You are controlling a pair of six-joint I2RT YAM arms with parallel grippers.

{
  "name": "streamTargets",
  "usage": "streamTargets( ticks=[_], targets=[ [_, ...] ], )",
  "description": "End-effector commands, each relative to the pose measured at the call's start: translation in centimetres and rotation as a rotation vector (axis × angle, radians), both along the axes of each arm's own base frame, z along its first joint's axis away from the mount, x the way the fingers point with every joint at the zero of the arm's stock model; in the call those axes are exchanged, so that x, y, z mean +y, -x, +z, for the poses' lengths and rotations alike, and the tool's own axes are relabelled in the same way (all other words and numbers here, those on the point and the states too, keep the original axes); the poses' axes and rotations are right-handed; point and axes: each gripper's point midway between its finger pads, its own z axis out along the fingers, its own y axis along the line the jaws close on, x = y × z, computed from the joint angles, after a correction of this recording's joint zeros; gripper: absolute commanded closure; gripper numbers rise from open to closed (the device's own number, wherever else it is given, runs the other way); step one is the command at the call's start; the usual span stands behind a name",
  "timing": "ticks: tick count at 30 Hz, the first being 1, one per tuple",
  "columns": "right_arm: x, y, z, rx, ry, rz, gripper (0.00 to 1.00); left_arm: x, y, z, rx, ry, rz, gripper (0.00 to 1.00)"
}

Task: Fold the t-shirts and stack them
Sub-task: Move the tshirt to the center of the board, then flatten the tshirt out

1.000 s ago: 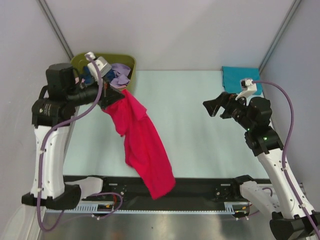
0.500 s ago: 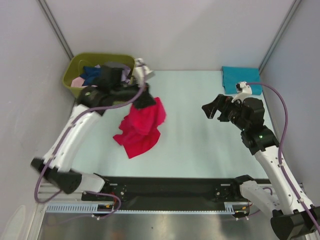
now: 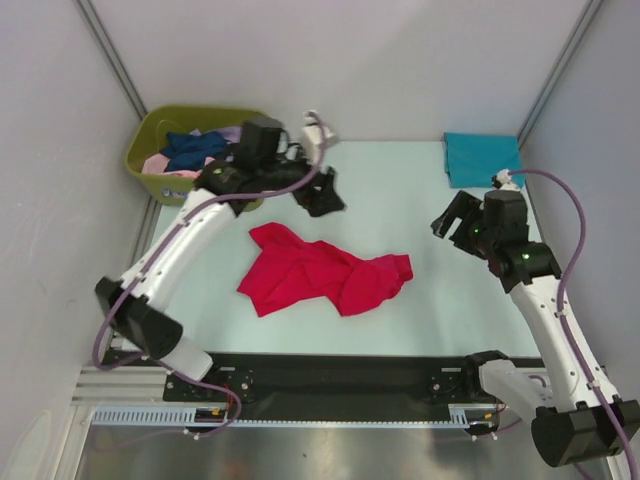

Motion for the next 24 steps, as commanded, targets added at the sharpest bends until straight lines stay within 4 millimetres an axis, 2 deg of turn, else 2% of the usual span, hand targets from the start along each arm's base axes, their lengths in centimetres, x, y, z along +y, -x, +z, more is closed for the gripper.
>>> streamTargets(
  ticks=[1,2,3,4,5,6,7,8,9,10,12,13,14,17,18,19,21,22,24],
  targets=[
    [3.0,1.9,-5.1,0.187,-0.063,0.024,0.19,8.7,-4.3,-3.5,-0.064,-0.142,0.295,0.26],
    [4.0,2.3,-6.4,0.219,-0.072,0.042,0.20,11.8,-5.8,-5.2,-0.075,-0.216,0.403,0.32],
    [6.0,2.5,-7.1,0.237,-0.097,0.075,0.20,13.7,-5.3,-8.0,-0.051,-0.280,0.432,0.35],
    [6.8,2.7,-8.7,0.284,-0.096,0.082,0.20,15.2,-5.9,-9.1,-0.082,-0.322,0.459,0.35],
    [7.3,3.1,-10.3,0.323,-0.096,0.084,0.19,16.6,-6.2,-10.2,-0.088,-0.352,0.493,0.33],
    [8.4,2.6,-10.8,0.314,-0.113,0.095,0.18,19.2,-6.8,-12.2,-0.093,-0.405,0.567,0.26],
    [9.5,2.8,-11.3,0.339,-0.149,0.129,0.18,20.3,-7.1,-13.1,-0.103,-0.438,0.586,0.23],
    [10.1,2.3,-12.5,0.360,-0.149,0.139,0.18,21.8,-7.1,-15.2,-0.077,-0.486,0.615,0.20],
    [10.3,2.1,-13.0,0.370,-0.147,0.143,0.19,22.7,-7.5,-16.0,-0.081,-0.518,0.636,0.15],
    [10.5,1.9,-13.5,0.378,-0.138,0.144,0.24,23.1,-8.0,-16.5,-0.098,-0.535,0.642,0.14],
    [11.1,1.1,-14.7,0.384,-0.132,0.160,0.32,23.8,-8.6,-18.8,-0.065,-0.574,0.645,0.13],
    [11.1,1.0,-15.1,0.391,-0.127,0.165,0.42,24.0,-8.8,-19.4,-0.049,-0.581,0.652,0.14],
    [11.1,0.8,-16.4,0.419,-0.109,0.164,0.48,24.7,-9.1,-20.3,-0.016,-0.588,0.668,0.14],
    [11.4,-0.1,-17.9,0.445,-0.086,0.188,0.67,24.9,-9.1,-20.2,0.042,-0.512,0.672,0.16],
    [11.4,-0.2,-19.3,0.491,-0.077,0.194,0.70,24.8,-8.8,-20.2,0.053,-0.494,0.662,0.16],
    [11.9,-0.7,-19.4,0.500,-0.092,0.217,0.79,24.6,-8.5,-20.0,0.058,-0.473,0.645,0.16],
    [10.7,-1.8,-20.5,0.527,-0.047,0.199,0.97,25.1,-7.9,-19.5,0.062,-0.461,0.651,0.15],
    [9.9,-3.8,-19.7,0.485,-0.013,0.167,1.00,25.2,-7.7,-19.4,0.070,-0.458,0.653,0.15],
    [7.7,-6.2,-19.2,0.451,0.028,0.134,1.00,25.9,-7.1,-19.4,0.075,-0.456,0.666,0.16]
  ],
)
